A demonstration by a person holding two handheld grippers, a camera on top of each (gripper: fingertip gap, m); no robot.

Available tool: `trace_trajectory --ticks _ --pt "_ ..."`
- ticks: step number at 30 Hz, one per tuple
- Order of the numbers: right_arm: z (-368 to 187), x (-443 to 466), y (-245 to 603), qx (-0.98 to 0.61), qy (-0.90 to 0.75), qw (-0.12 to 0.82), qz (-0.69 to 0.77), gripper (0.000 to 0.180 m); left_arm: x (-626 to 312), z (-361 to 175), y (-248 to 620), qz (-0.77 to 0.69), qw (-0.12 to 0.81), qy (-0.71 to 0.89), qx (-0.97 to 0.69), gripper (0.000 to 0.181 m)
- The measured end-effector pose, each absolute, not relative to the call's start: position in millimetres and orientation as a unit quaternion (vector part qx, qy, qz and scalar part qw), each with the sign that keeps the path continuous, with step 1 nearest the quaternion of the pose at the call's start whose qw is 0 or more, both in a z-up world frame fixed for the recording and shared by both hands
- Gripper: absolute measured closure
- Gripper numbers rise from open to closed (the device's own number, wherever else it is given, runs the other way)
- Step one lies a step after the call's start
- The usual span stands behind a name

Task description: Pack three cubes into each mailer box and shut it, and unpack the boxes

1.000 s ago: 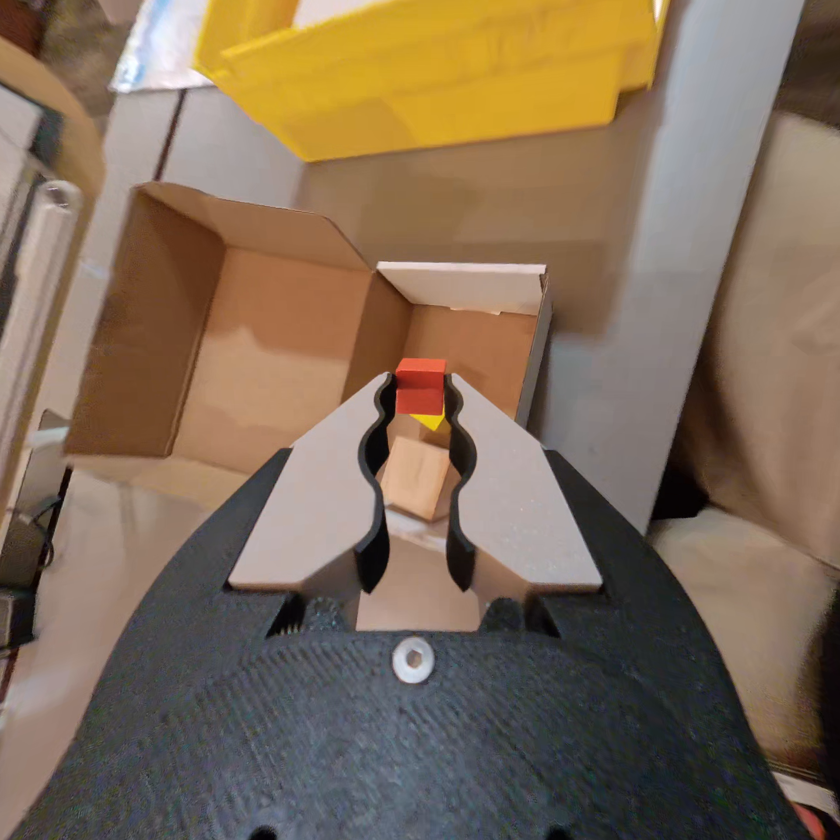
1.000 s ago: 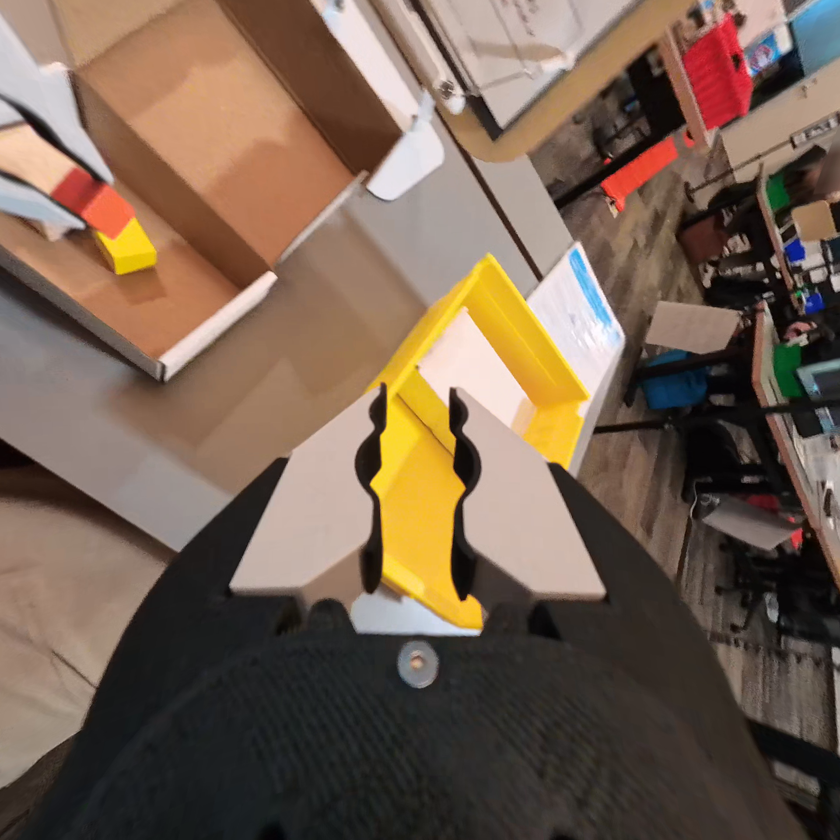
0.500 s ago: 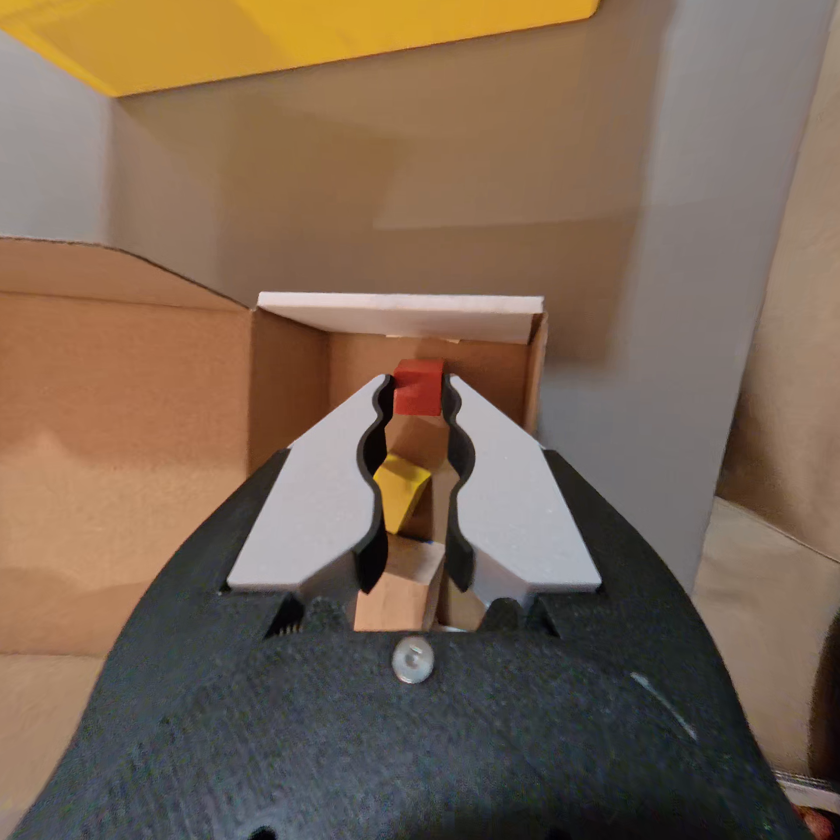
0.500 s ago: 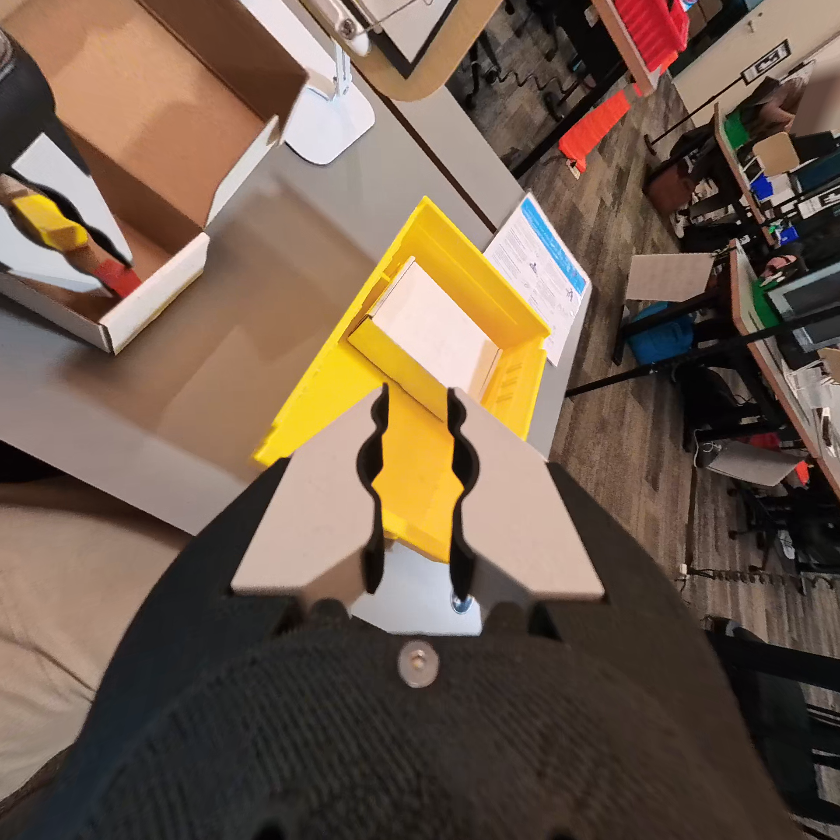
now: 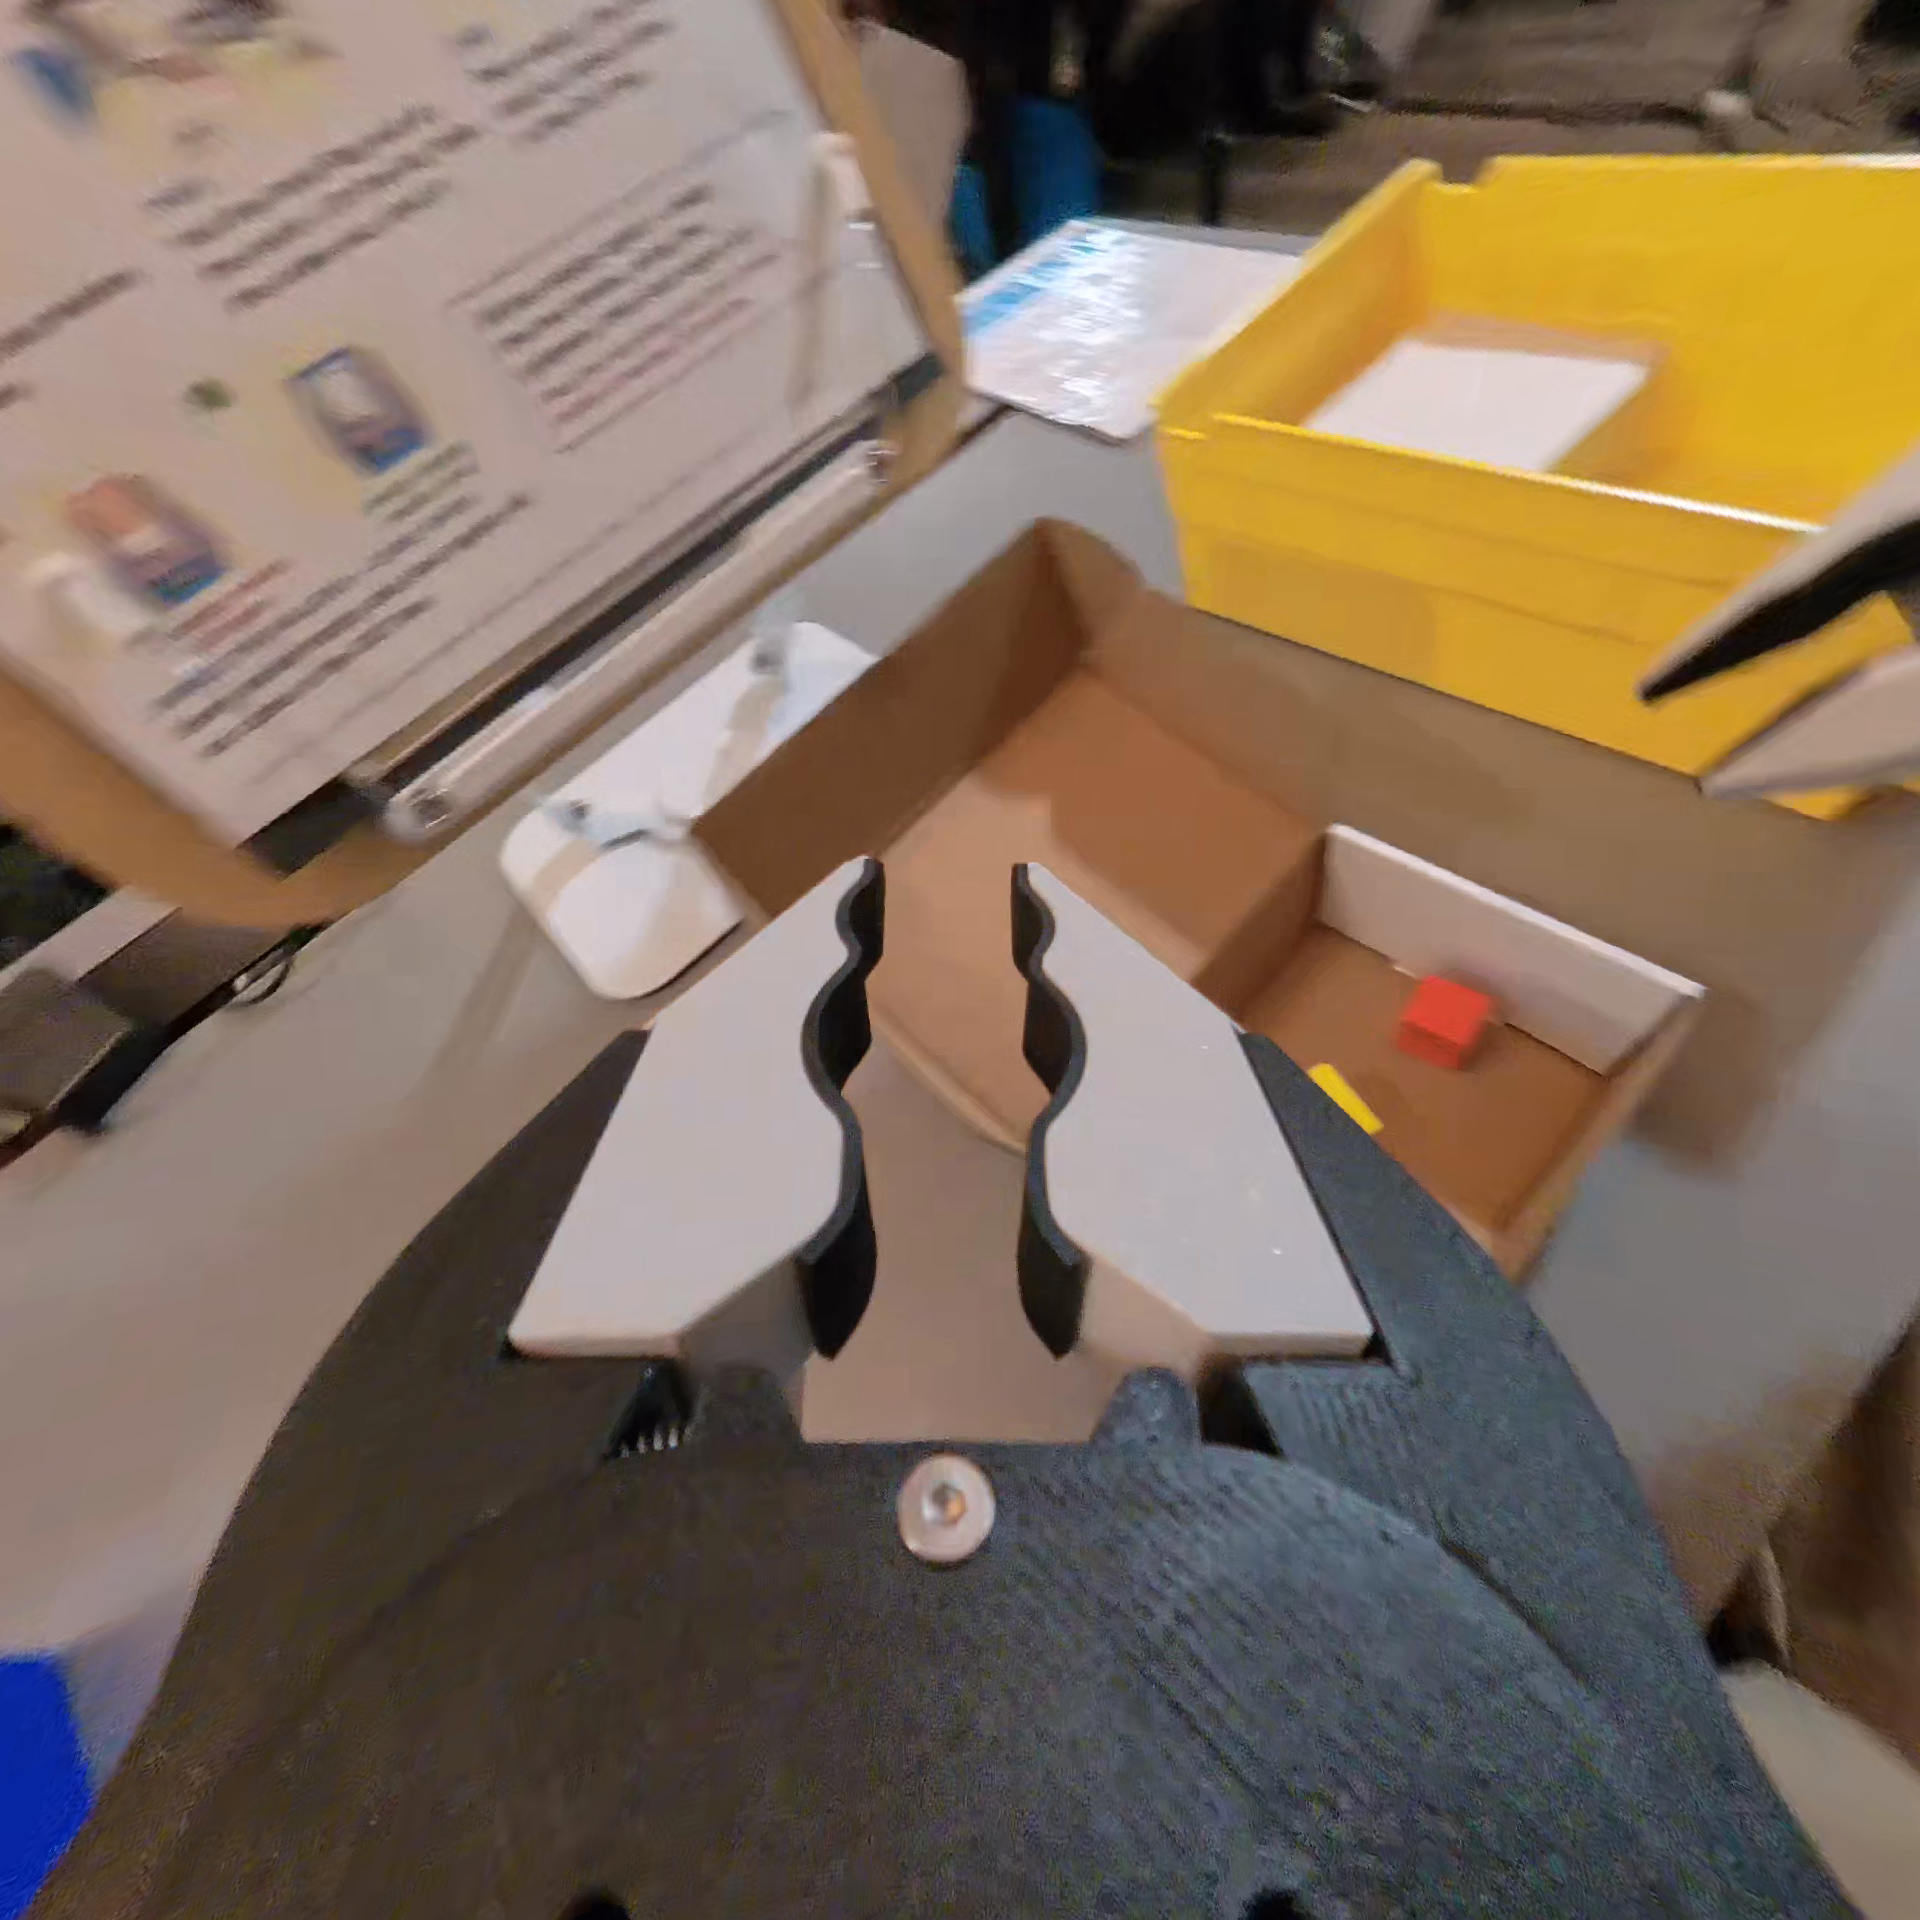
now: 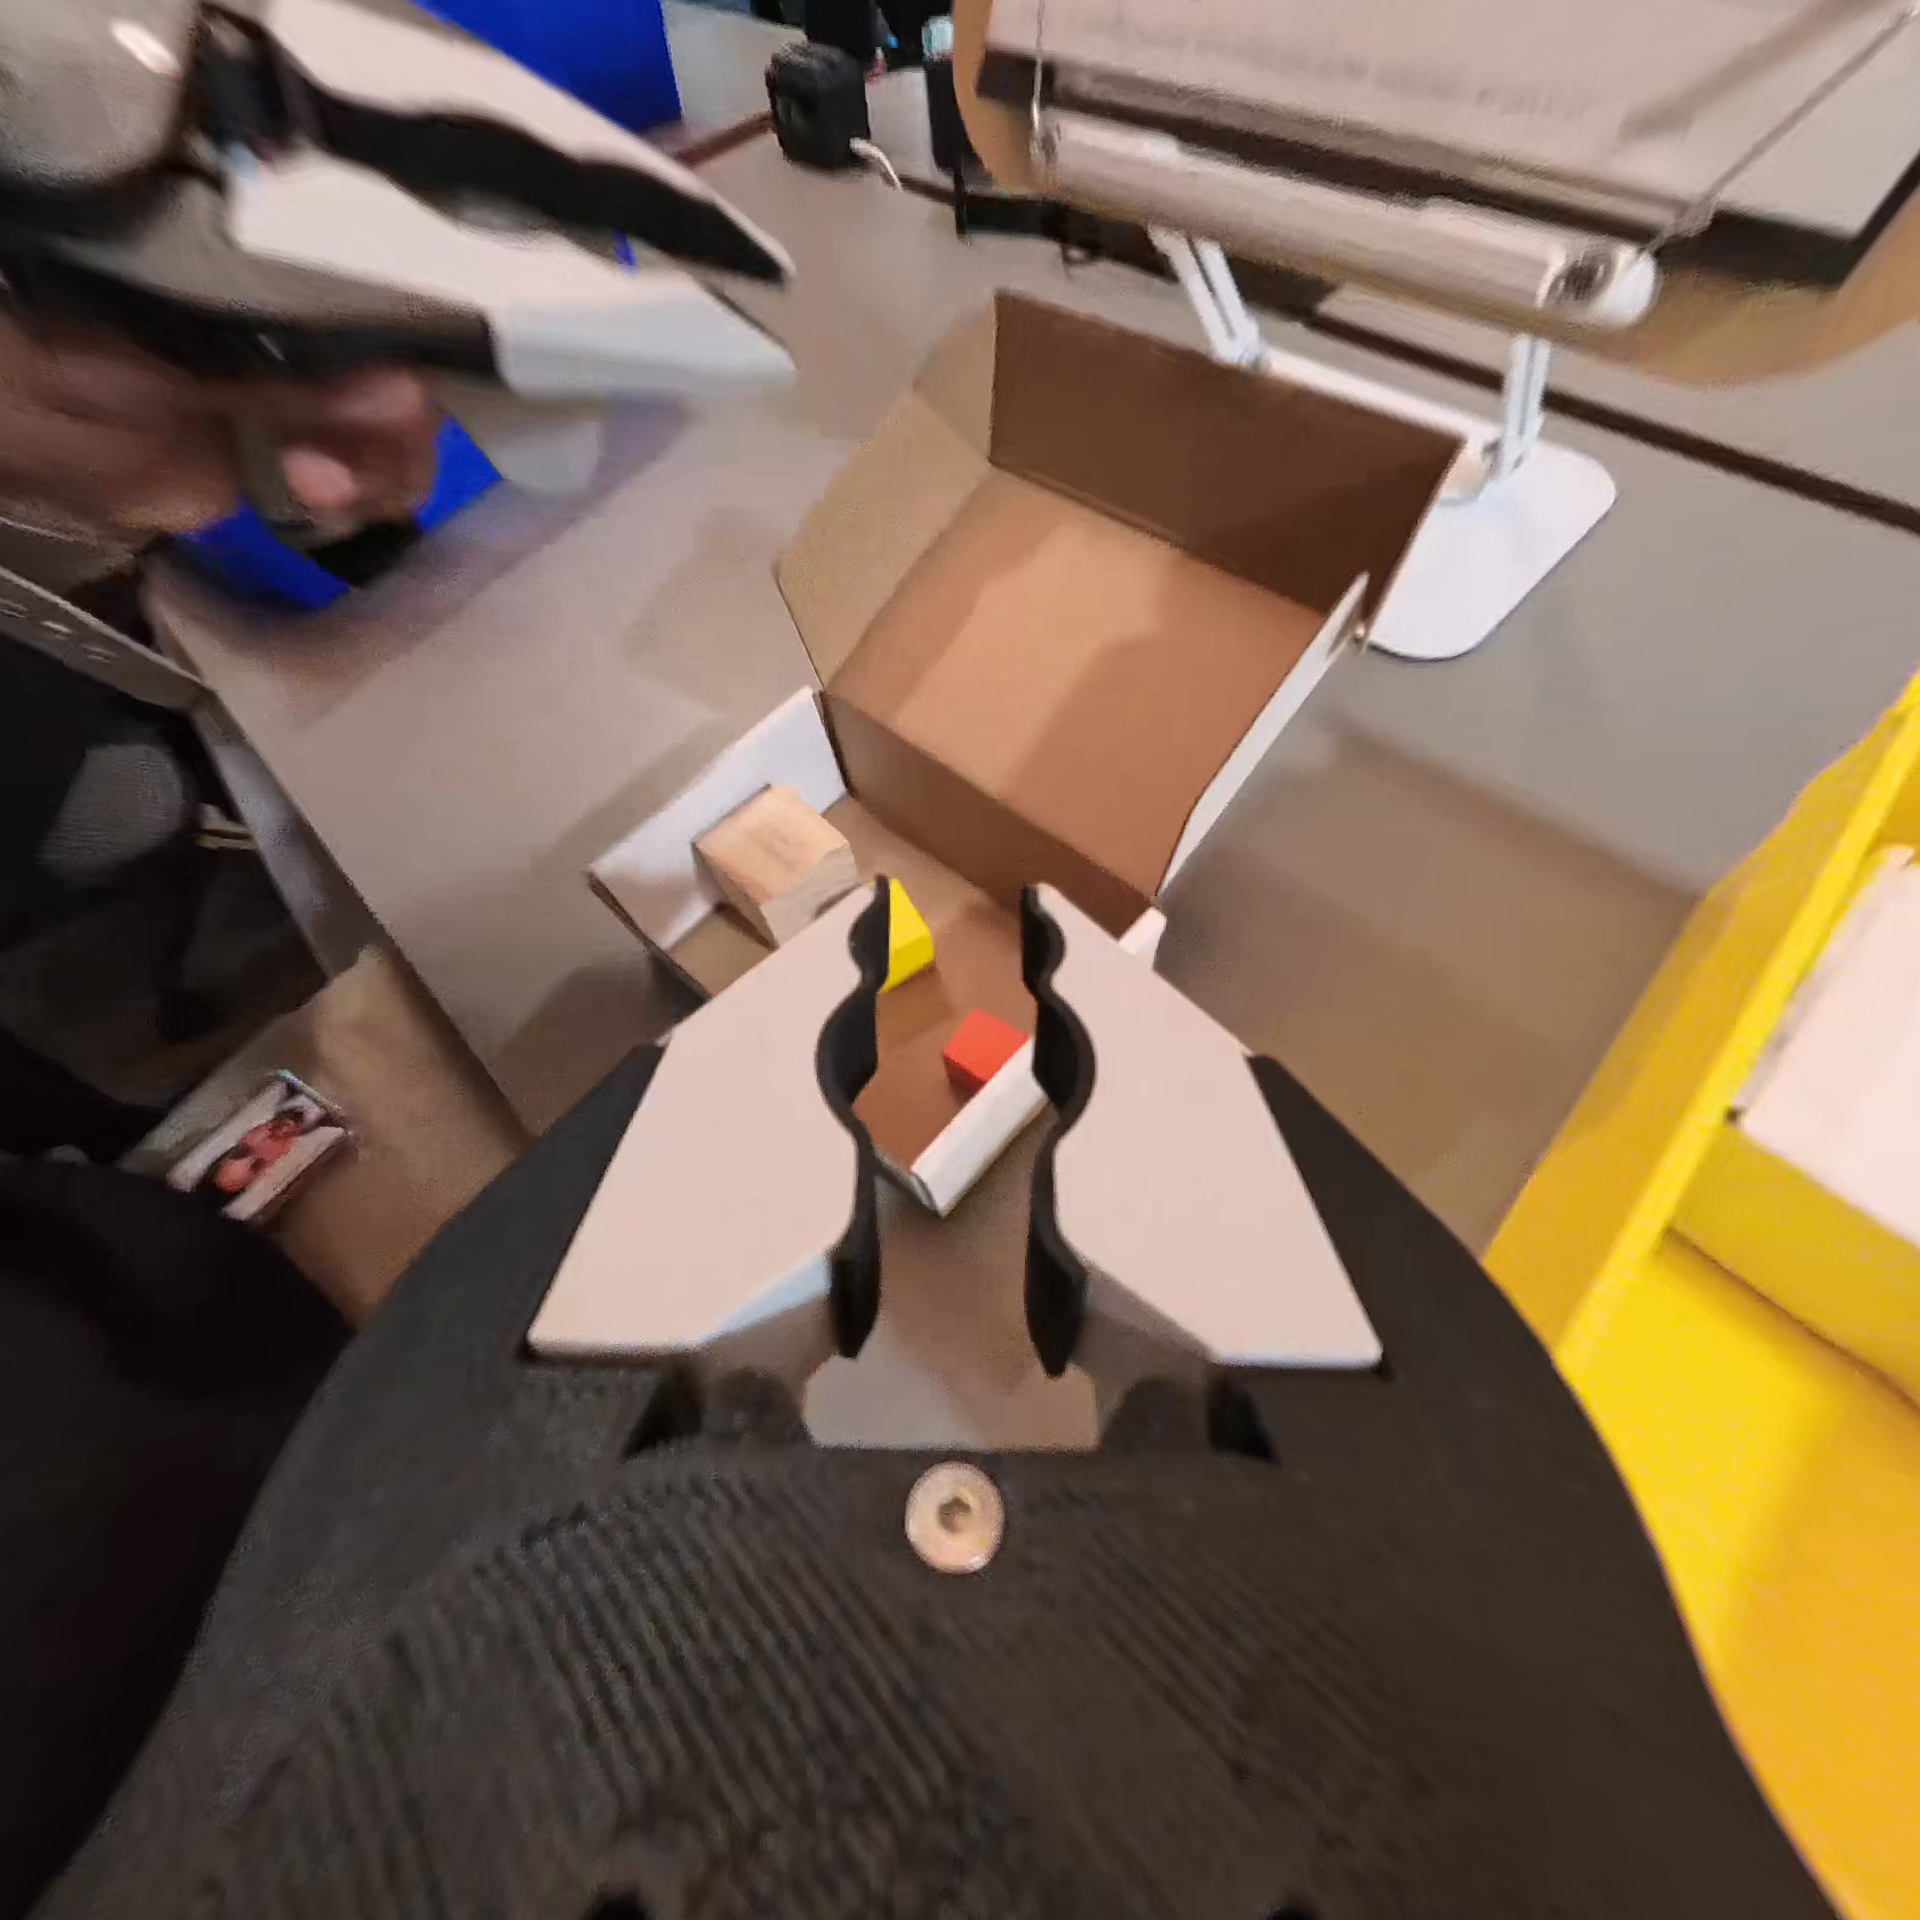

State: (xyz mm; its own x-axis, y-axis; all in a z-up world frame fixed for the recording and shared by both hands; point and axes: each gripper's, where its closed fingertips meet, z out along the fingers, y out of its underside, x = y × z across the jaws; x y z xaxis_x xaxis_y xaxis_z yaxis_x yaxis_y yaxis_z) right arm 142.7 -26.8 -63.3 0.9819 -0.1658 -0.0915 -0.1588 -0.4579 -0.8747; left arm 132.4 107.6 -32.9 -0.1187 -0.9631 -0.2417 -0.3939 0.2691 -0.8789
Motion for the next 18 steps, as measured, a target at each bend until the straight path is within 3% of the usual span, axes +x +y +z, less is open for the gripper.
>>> trace_trajectory --ticks 1,5,8,10,12,18 --pt "-72.6 146.5 -25.6 -0.857 0.096 0.506 -0.02 0.155 129.2 -31.8 120.0 -0.332 0.44 0.652 -0.52 0.156" --pt "-84.8 166.8 -20.2 -0.848 0.091 0.504 -0.137 0.136 128.4 -52.9 157.5 -0.341 0.457 0.579 -0.583 0.154" --pt "-83.3 171.3 -10.2 -0.834 0.098 0.517 -0.167 0.115 132.5 -86.7 159.7 -0.331 0.445 0.585 -0.592 0.142" --pt "-85.4 178.4 -3.7 -0.829 0.109 0.518 -0.18 0.104 136.0 -89.4 157.0 -0.321 0.466 0.591 -0.575 0.146" --pt "-88.7 184.6 3.9 -0.821 0.13 0.528 -0.174 0.1 137.2 -93.1 145.1 -0.321 0.449 0.61 -0.568 0.133" --pt "-96.8 197.3 26.3 -0.797 0.178 0.565 -0.116 0.107 123.4 -117.3 119.0 -0.327 0.437 0.634 -0.549 0.132"
